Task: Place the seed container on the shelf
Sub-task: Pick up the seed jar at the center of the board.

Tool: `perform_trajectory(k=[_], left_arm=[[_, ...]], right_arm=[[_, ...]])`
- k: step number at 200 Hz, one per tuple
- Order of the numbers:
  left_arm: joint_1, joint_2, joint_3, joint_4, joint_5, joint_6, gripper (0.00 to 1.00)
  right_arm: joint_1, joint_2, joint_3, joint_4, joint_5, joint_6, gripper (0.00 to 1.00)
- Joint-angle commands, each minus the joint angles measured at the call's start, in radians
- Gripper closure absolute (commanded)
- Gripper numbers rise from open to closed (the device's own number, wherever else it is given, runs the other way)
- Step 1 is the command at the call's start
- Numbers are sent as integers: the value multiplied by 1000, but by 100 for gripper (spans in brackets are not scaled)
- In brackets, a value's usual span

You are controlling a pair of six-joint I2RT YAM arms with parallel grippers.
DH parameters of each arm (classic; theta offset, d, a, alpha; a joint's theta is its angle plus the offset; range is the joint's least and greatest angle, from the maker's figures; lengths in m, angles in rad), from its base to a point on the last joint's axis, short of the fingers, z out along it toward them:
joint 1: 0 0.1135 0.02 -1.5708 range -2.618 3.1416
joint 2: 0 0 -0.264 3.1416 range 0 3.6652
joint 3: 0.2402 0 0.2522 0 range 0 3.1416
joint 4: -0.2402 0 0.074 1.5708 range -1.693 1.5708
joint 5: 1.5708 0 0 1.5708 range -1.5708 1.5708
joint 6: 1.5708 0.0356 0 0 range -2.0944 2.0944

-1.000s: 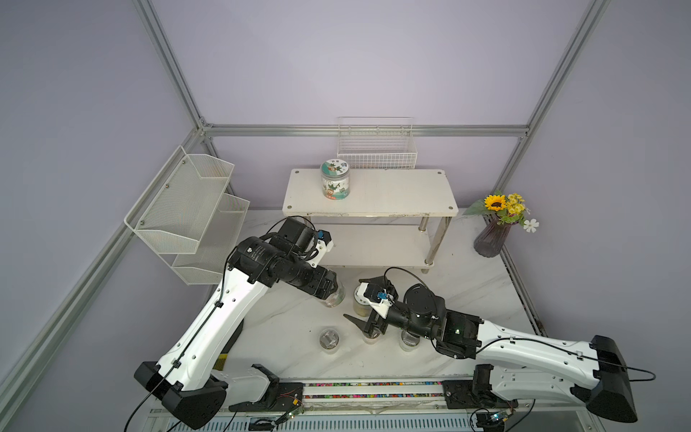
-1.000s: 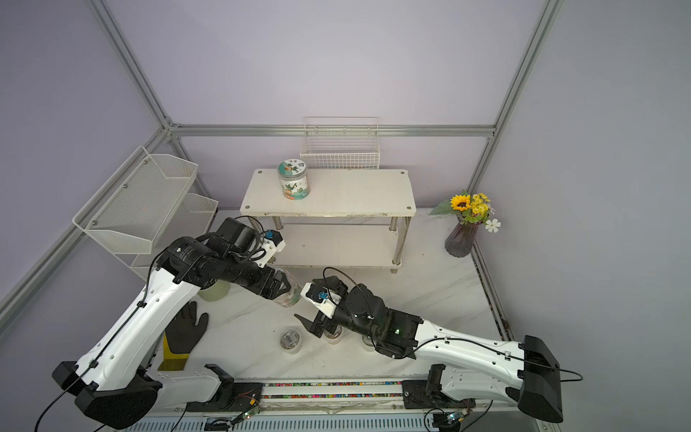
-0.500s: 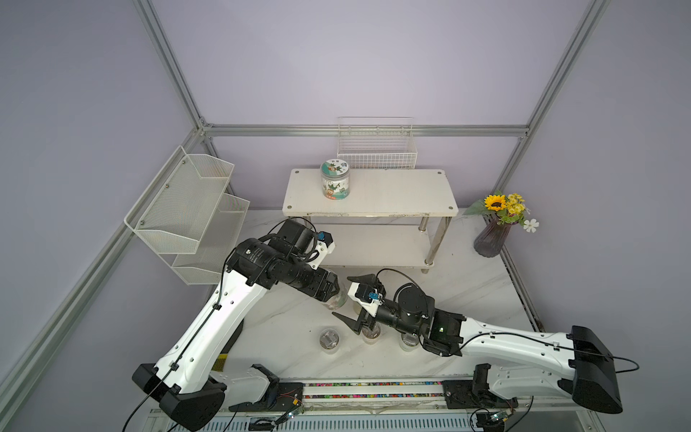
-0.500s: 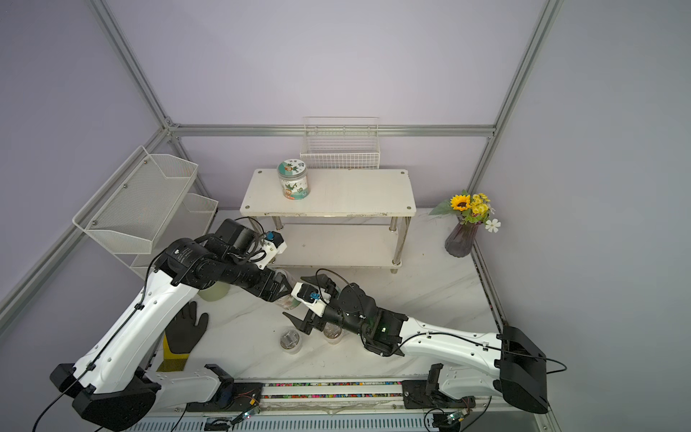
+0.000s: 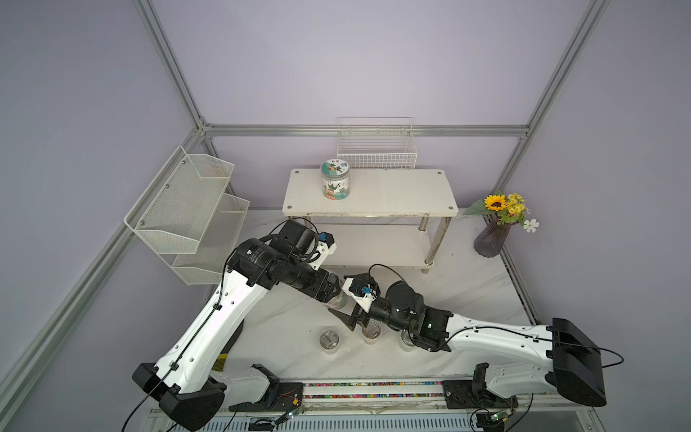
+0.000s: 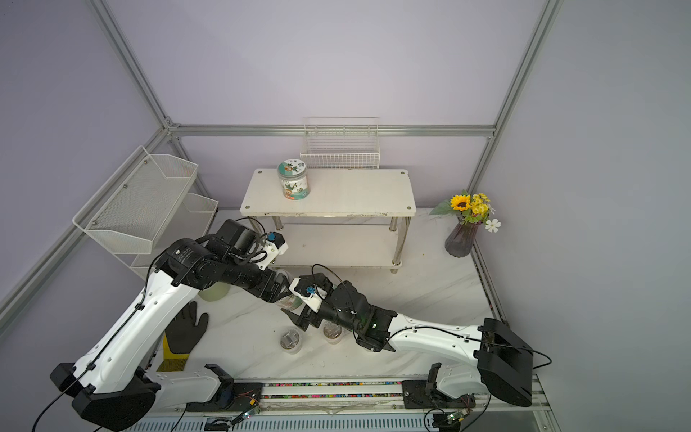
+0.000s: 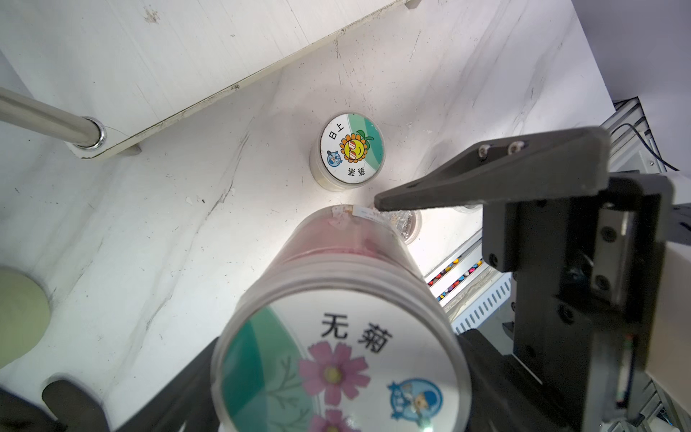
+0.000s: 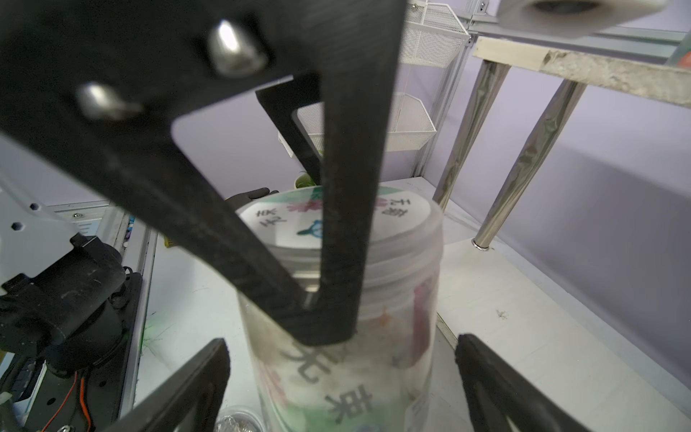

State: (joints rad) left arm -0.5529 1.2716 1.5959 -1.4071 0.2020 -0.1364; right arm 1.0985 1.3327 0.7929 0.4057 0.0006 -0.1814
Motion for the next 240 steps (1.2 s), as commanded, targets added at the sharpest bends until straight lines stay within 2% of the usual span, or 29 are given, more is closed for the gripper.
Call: perform_trajectory(k=[1,138,240], left_arm=[[-11,-21,12,36,29,18,57],[-41,-16,1,37,31,14,52],[-47,-21,-4,36,42,15,50]], right_arm=[[-11,7,30,67,-25,23,3],[-41,110,98,138,-71,34,3],[-66,123,104,150,-81,68,3]])
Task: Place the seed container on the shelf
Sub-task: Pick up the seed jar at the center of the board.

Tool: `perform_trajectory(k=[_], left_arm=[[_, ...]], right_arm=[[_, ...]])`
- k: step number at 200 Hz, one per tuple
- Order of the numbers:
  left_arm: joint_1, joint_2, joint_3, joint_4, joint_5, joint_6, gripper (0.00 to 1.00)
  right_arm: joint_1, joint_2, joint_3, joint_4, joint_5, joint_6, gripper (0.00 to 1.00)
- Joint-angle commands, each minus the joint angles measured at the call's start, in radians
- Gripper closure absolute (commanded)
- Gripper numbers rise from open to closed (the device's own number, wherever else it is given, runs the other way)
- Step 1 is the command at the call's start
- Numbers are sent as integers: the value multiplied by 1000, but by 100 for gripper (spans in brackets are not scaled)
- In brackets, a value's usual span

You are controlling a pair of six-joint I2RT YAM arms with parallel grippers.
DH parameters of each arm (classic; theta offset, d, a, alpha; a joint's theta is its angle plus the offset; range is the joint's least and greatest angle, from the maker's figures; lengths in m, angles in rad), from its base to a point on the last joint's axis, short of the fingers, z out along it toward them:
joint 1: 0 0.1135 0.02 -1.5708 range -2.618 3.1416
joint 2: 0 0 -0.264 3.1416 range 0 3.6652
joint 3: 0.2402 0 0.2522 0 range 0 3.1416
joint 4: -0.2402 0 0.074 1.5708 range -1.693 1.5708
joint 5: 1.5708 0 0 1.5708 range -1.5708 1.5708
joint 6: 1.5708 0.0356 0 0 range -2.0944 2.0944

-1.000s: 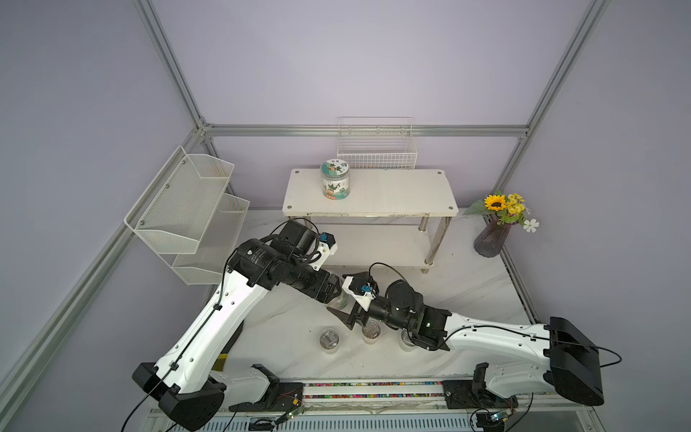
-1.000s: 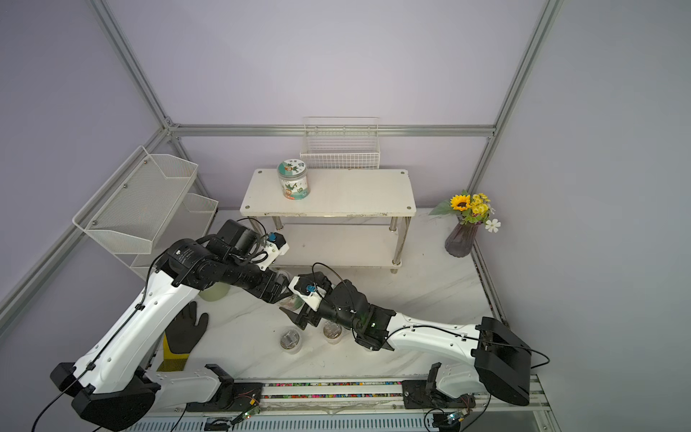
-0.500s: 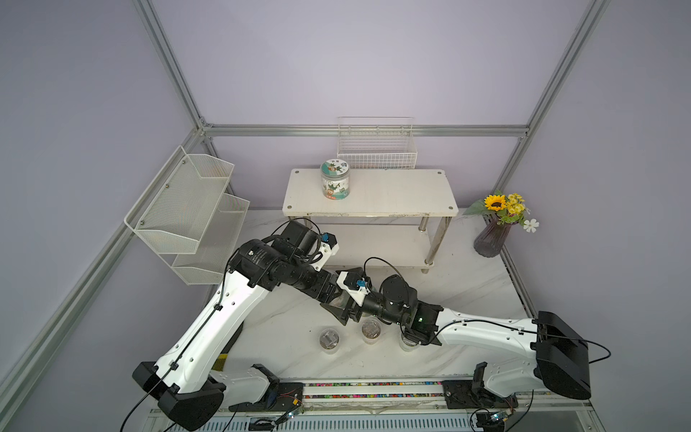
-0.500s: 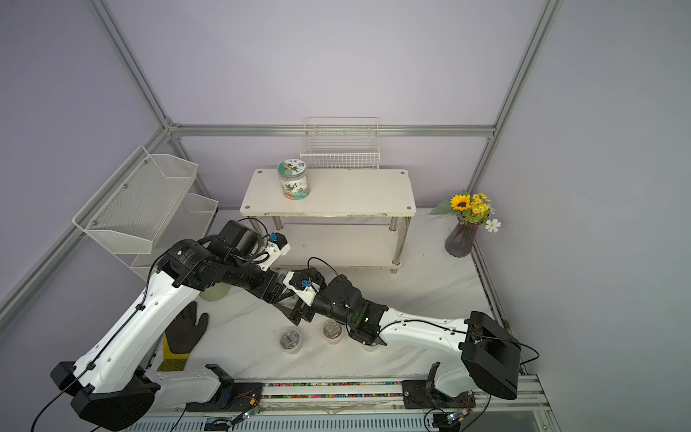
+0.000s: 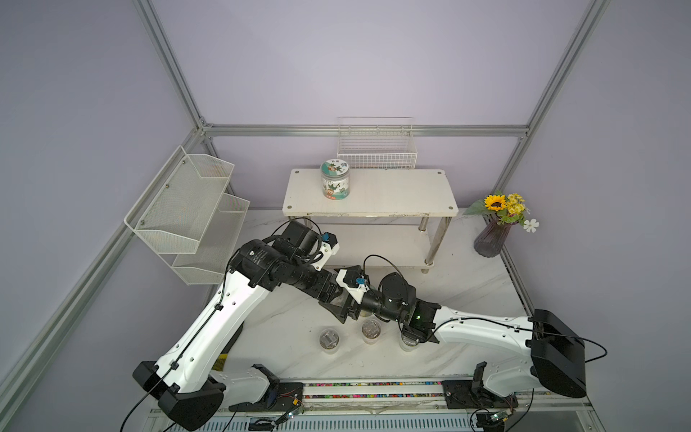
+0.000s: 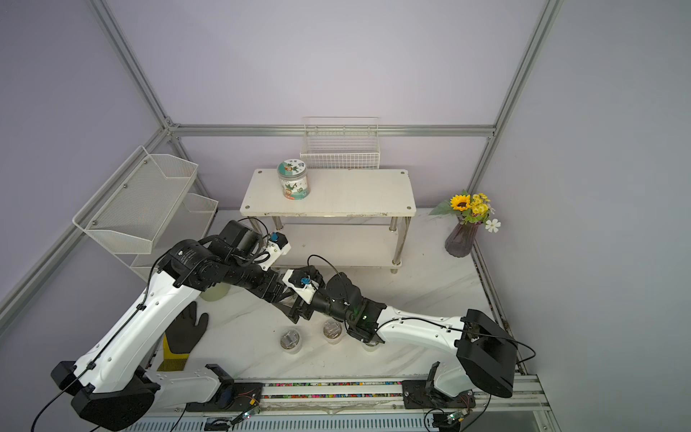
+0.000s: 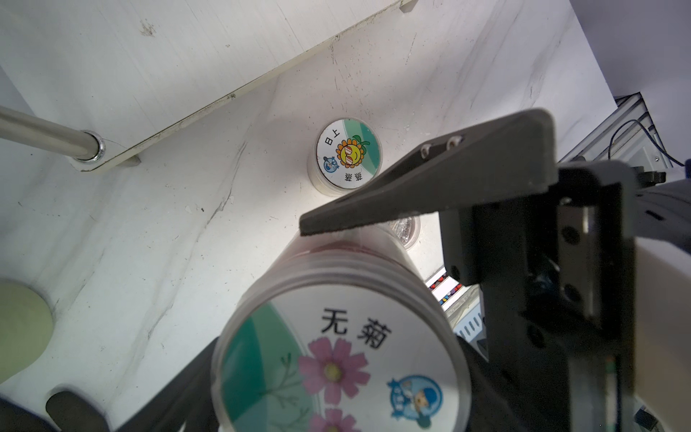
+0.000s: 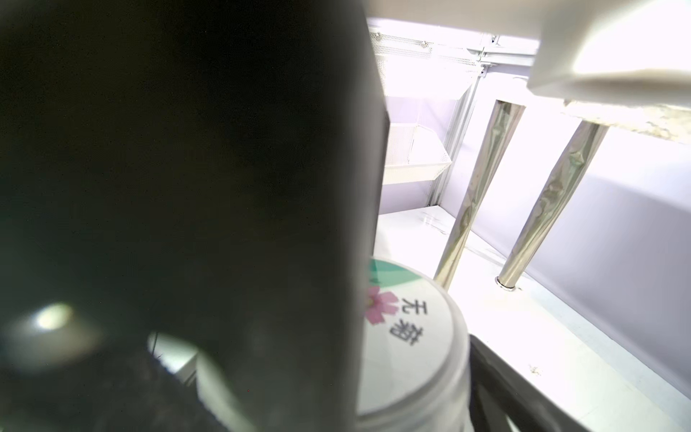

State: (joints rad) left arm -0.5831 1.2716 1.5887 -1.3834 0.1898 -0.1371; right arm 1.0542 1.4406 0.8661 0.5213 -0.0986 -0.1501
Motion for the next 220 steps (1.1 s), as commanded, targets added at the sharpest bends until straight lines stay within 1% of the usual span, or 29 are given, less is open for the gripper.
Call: perform_trajectory(k=[1,22,39,67,95,113,126,220], left_arm=[[-17,-21,3,12,55,16,50],[-17,-25,2,12,55,17,49],[-20,-25,-1,11,54,18,48],[-19,-25,4,9,55,19,44],[-22,-25,7,9,52,19,37],[-22,-26,11,9,47,21,28],[-21,-26,14,9,51,21,24],[-22,-41,16,24,32,16,6]], right_arm=[[-23,15,31,35,17,37,3],[-32,17,36,25,-6,55,10],[-37,19,42,12,-19,57,18],[-39,18,40,6,-31,56,23],[-39,18,38,2,-32,47,24],[-39,17,37,3,-38,42,24],[-39,15,35,2,-41,40,24],[-39,14,24,11,-71,32,27]])
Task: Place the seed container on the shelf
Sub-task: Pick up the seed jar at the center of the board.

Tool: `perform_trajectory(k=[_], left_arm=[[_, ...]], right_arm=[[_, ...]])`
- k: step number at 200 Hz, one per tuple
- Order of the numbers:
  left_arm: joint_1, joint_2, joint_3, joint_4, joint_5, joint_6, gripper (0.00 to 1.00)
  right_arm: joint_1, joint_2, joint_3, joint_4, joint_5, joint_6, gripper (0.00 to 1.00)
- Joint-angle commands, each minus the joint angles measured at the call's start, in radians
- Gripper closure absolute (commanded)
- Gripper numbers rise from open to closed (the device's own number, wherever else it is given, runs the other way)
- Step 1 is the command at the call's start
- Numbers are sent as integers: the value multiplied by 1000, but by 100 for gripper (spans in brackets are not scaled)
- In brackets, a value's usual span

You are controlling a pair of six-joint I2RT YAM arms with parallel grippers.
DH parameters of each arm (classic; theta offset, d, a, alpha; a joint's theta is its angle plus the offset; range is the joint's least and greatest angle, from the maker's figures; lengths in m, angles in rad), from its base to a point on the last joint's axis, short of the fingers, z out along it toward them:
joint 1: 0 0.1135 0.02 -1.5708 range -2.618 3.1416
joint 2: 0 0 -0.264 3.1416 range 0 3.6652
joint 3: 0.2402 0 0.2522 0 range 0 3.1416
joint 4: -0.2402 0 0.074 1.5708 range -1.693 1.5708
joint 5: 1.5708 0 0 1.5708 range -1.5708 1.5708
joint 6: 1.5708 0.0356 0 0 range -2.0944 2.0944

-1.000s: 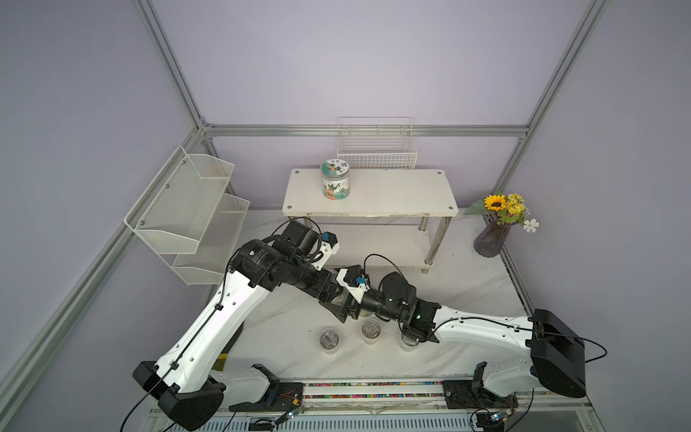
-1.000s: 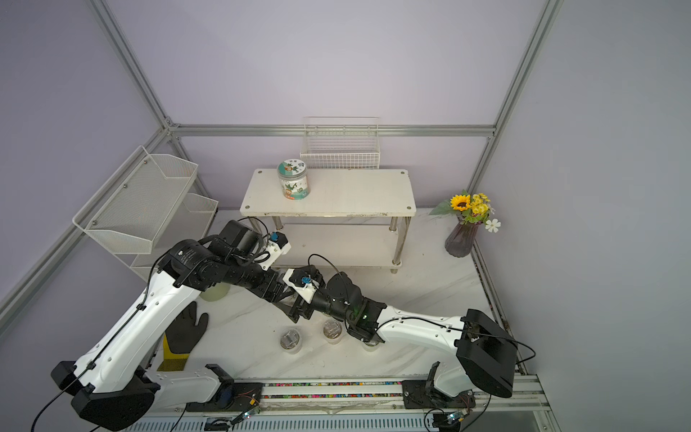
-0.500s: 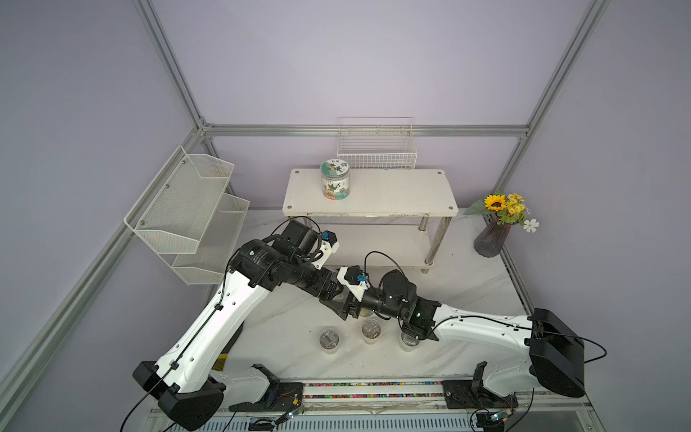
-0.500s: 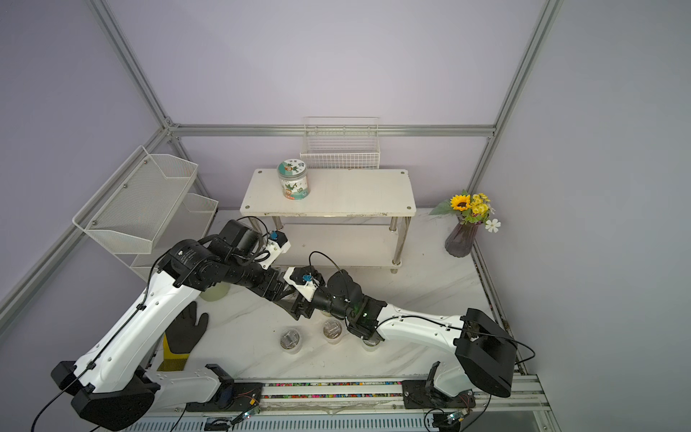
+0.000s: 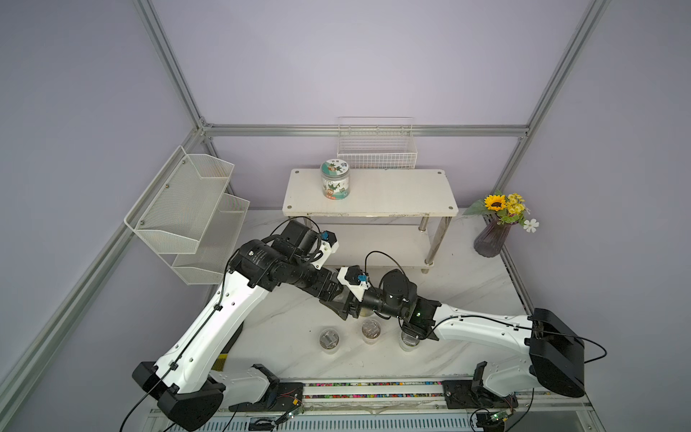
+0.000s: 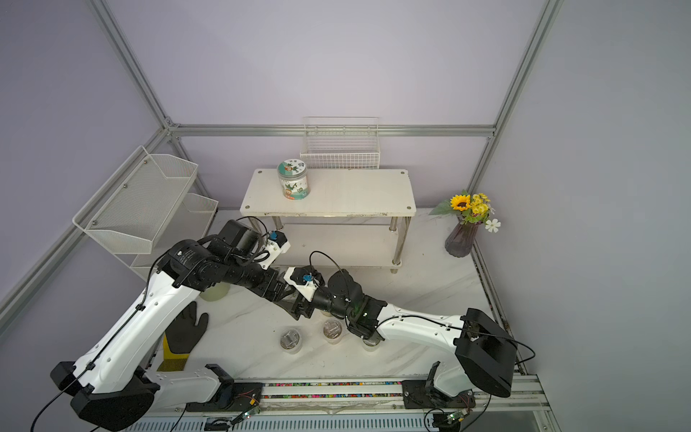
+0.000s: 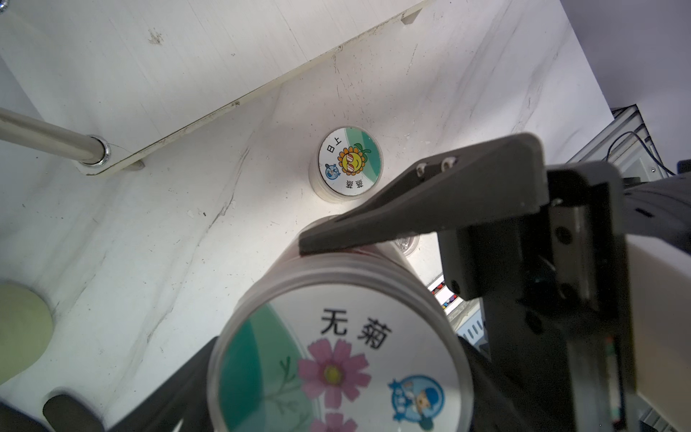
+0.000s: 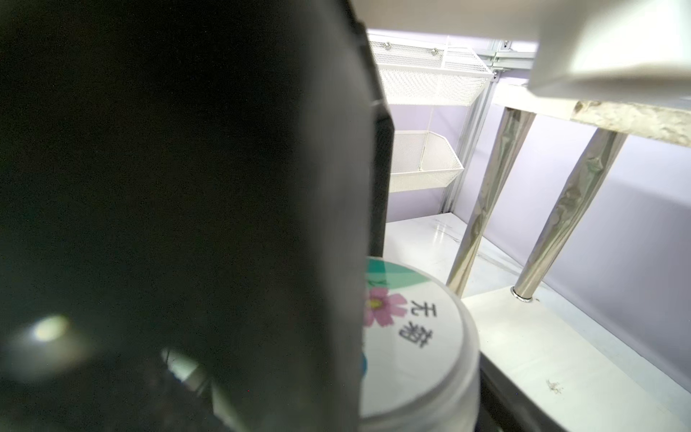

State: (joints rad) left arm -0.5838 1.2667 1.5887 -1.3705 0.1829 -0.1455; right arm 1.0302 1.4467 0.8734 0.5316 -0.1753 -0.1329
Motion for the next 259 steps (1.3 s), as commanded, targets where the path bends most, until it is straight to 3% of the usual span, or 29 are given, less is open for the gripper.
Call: perform_trajectory(k=[1,40,203,259], left_arm=[[-21,-37,16,11,38,24,5],[-20,-43,19,24,46,21,0],[-19,-110,44,83,146,-12,0],[-17,-124,47,62,124,-13,0]], right_arm=[[-15,8,17,1,5,15,27],[-15,4,16,1,-7,13,28],[-15,-5,-1,-18,-9,8,28],[-15,-6,-3,-17,-6,4,28]])
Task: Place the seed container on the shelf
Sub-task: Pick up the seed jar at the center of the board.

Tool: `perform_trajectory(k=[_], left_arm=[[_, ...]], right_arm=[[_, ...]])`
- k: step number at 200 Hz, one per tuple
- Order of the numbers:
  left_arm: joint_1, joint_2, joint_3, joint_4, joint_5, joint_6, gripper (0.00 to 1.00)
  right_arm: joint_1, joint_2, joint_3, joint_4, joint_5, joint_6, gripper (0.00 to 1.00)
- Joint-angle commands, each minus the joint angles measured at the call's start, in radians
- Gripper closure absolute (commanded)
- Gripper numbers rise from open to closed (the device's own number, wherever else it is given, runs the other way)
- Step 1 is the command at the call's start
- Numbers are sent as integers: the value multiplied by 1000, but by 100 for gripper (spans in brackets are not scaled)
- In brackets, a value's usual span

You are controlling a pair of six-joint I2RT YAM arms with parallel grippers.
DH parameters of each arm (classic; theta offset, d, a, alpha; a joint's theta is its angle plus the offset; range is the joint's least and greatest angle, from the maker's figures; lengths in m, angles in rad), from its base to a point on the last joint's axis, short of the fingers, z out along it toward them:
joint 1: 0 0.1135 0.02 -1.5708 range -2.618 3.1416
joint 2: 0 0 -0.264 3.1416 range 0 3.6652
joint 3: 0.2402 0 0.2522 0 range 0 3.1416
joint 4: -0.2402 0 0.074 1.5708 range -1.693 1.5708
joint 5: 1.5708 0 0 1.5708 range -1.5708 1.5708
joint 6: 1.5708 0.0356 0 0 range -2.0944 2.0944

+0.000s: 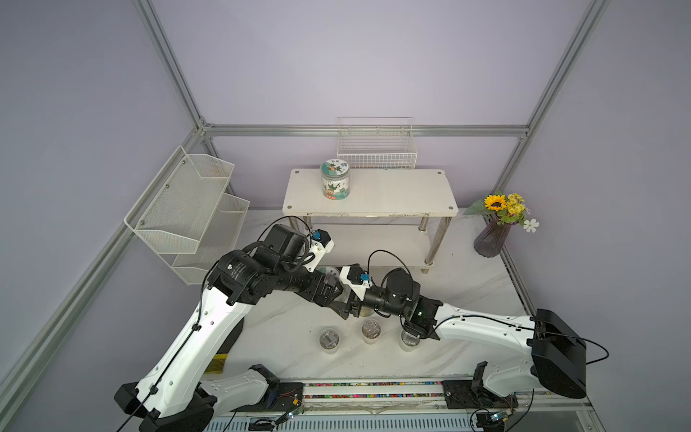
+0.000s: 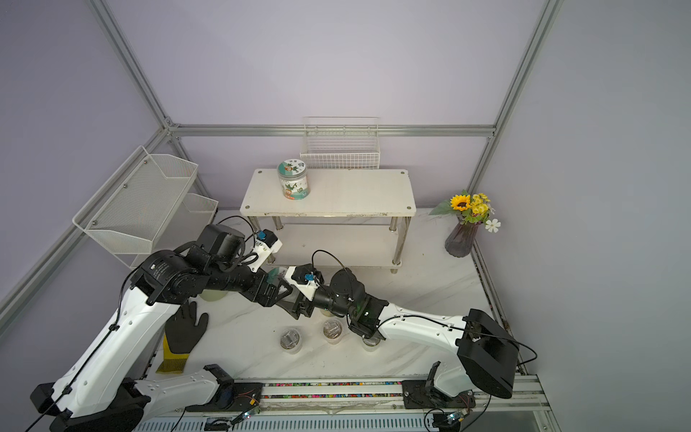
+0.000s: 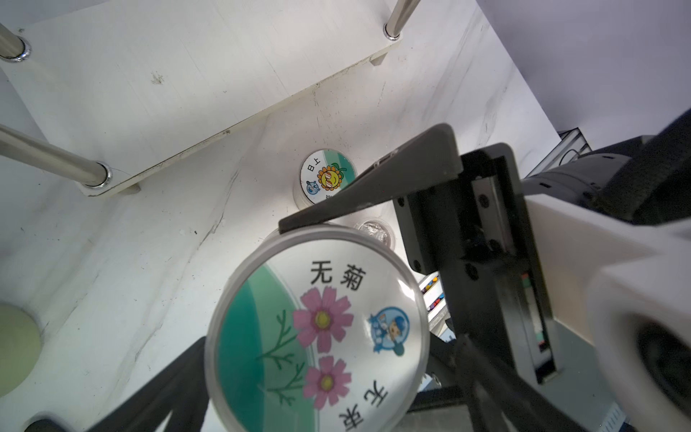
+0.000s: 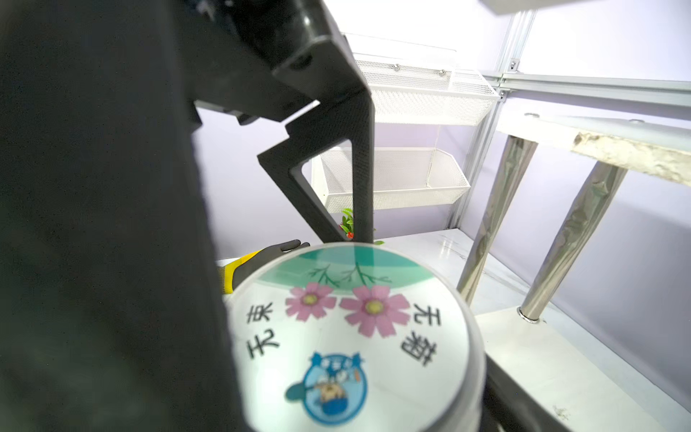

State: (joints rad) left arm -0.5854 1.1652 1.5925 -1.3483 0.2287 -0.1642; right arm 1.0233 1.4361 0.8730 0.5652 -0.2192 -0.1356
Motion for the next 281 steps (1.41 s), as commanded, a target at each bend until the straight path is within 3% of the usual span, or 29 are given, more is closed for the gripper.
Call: perform_trajectory(k=[1,164,281], left_arm=[[-16,-23,43,40,78,5,0],[22,-37,-4,74,80,-1,0],[82,-77,27,78,-166,-33,0]], right_arm=[[-8,4,-2,-50,38,6,28],[-8,-6,-5,-31,17,10,28],[-8,-31,-8,-37,9,8,29]])
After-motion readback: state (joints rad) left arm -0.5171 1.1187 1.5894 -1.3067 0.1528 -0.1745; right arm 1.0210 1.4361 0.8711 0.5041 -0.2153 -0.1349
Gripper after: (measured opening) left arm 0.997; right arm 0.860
